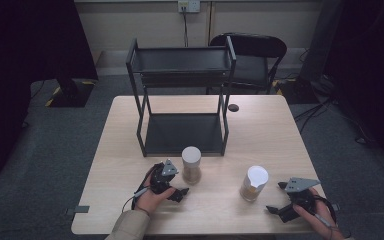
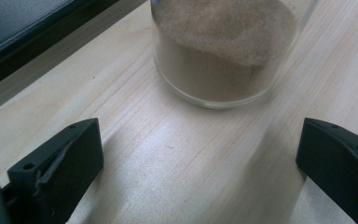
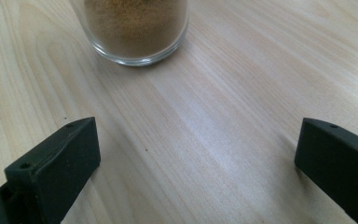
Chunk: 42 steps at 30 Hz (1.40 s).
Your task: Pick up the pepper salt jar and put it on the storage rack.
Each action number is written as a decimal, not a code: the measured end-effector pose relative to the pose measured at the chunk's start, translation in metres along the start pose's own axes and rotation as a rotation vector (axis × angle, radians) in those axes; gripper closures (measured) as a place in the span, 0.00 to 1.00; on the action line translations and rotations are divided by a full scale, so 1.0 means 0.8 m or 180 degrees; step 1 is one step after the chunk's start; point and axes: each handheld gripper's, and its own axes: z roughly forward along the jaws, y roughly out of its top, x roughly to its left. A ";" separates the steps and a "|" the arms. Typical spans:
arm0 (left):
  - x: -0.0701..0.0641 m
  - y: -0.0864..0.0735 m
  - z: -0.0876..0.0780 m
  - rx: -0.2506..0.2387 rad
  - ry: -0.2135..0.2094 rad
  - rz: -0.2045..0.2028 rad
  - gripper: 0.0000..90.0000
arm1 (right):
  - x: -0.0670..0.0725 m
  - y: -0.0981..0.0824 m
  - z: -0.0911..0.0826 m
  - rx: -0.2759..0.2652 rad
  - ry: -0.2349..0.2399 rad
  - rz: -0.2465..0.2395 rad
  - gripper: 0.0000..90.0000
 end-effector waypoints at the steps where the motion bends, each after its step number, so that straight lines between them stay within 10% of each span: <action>1: 0.000 0.000 0.000 0.0002 0.0001 -0.0001 0.00 | 0.000 0.000 0.000 0.0000 0.0000 0.0000 0.00; 42: 0.007 0.020 -0.016 -0.0371 -0.0152 -0.0325 0.03 | 0.000 0.000 0.000 -0.0001 0.0001 -0.0001 0.00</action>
